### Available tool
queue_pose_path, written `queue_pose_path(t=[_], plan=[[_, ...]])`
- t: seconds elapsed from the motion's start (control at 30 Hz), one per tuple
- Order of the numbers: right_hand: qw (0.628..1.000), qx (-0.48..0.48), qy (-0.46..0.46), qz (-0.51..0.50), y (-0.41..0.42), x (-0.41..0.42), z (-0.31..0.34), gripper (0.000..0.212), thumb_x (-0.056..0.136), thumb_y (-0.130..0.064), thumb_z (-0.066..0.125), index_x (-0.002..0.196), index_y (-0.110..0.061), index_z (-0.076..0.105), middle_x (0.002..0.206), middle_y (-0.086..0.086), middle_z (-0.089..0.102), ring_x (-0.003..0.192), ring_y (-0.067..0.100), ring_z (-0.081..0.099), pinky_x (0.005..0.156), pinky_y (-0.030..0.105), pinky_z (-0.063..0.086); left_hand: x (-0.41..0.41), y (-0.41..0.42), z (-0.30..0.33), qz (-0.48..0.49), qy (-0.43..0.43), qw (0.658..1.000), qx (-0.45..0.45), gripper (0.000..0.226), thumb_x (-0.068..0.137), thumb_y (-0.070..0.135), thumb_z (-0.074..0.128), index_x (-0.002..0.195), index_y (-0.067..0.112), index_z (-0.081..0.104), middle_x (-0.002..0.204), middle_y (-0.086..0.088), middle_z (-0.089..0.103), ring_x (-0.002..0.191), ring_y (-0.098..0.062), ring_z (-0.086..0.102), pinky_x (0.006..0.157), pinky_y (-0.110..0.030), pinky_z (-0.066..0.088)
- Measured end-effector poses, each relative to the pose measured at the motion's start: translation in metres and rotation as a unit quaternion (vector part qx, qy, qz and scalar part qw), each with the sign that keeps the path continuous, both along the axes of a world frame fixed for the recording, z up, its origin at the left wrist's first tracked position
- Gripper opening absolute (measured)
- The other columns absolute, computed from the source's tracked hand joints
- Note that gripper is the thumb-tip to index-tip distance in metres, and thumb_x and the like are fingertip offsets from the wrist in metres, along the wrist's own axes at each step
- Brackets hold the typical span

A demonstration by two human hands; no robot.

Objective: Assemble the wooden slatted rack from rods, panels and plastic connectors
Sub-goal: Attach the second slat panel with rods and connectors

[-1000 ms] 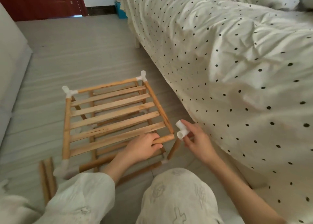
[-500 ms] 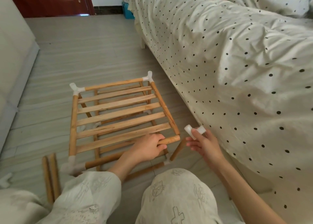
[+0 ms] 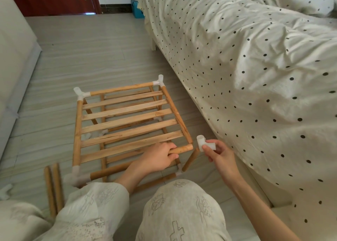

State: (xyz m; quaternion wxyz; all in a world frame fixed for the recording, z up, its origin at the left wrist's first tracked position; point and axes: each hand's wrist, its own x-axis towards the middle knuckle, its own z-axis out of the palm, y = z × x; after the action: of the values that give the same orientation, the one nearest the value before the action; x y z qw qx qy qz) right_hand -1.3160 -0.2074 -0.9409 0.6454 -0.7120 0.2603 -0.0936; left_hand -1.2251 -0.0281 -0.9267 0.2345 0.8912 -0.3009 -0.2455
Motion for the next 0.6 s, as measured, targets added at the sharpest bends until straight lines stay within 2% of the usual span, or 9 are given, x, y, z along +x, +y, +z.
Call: queue_pose_path(t=[0.13, 0.2, 0.4, 0.43, 0.5, 0.57, 0.6], plan=[[0.999, -0.024, 0.002, 0.045, -0.006, -0.002, 0.001, 0.017, 0.086, -0.006, 0.064, 0.103, -0.008, 0.062, 0.083, 0.000, 0.061, 0.058, -0.004, 0.051, 0.055, 0.010, 0.041, 0.001, 0.000, -0.002, 0.003, 0.002, 1.000, 0.000, 0.020, 0.096, 0.032, 0.051, 0.112, 0.023, 0.059, 0.082, 0.011, 0.053, 0.079, -0.012, 0.052, 0.071, -0.030, 0.042], [0.997, -0.022, 0.012, 0.069, -0.010, -0.003, 0.000, 0.017, 0.086, -0.007, 0.064, 0.103, -0.010, 0.065, 0.084, 0.000, 0.061, 0.063, 0.003, 0.050, 0.057, 0.012, 0.042, 0.001, -0.001, -0.003, 0.009, 0.010, 1.000, 0.000, 0.019, 0.096, 0.032, 0.051, 0.111, 0.023, 0.059, 0.077, 0.014, 0.051, 0.076, -0.012, 0.051, 0.071, -0.031, 0.043], [0.995, 0.041, 0.035, 0.088, -0.020, 0.008, -0.010, 0.023, 0.094, 0.000, 0.049, 0.111, -0.008, 0.062, 0.071, 0.002, 0.056, 0.062, 0.008, 0.050, 0.059, 0.021, 0.041, 0.001, -0.002, -0.004, 0.012, 0.009, 1.000, 0.006, 0.020, 0.095, 0.032, 0.051, 0.111, 0.023, 0.060, 0.078, 0.014, 0.052, 0.075, -0.011, 0.052, 0.070, -0.031, 0.044], [0.994, 0.050, 0.034, 0.089, -0.021, 0.012, -0.010, 0.024, 0.094, 0.001, 0.047, 0.108, -0.010, 0.062, 0.071, 0.003, 0.056, 0.062, 0.009, 0.050, 0.058, 0.021, 0.041, 0.001, -0.003, -0.003, 0.011, 0.009, 1.000, 0.004, 0.022, 0.095, 0.031, 0.050, 0.114, 0.024, 0.059, 0.083, 0.013, 0.055, 0.078, -0.011, 0.053, 0.073, -0.031, 0.045], [0.993, 0.054, 0.035, 0.098, -0.022, 0.017, -0.011, 0.028, 0.095, 0.004, 0.044, 0.098, -0.014, 0.064, 0.070, 0.003, 0.056, 0.063, 0.011, 0.050, 0.057, 0.022, 0.041, 0.000, -0.005, 0.000, 0.013, 0.008, 1.000, -0.012, 0.030, 0.096, 0.031, 0.049, 0.125, 0.026, 0.053, 0.109, 0.007, 0.060, 0.097, -0.013, 0.056, 0.087, -0.033, 0.046], [0.992, 0.045, 0.034, 0.110, -0.025, 0.021, -0.012, 0.030, 0.094, 0.006, 0.043, 0.090, -0.013, 0.065, 0.067, 0.004, 0.057, 0.062, 0.014, 0.050, 0.058, 0.022, 0.042, -0.003, -0.010, 0.002, 0.019, 0.011, 0.999, -0.040, 0.042, 0.097, 0.030, 0.047, 0.139, 0.026, 0.041, 0.131, 0.003, 0.051, 0.119, -0.014, 0.049, 0.099, -0.030, 0.039], [0.992, 0.043, 0.032, 0.116, -0.026, 0.022, -0.013, 0.029, 0.094, 0.006, 0.044, 0.089, -0.013, 0.066, 0.066, 0.004, 0.057, 0.062, 0.015, 0.050, 0.059, 0.022, 0.042, -0.004, -0.013, 0.003, 0.018, 0.008, 0.998, -0.053, 0.046, 0.098, 0.030, 0.047, 0.142, 0.025, 0.036, 0.136, 0.002, 0.046, 0.124, -0.014, 0.045, 0.102, -0.030, 0.036]])
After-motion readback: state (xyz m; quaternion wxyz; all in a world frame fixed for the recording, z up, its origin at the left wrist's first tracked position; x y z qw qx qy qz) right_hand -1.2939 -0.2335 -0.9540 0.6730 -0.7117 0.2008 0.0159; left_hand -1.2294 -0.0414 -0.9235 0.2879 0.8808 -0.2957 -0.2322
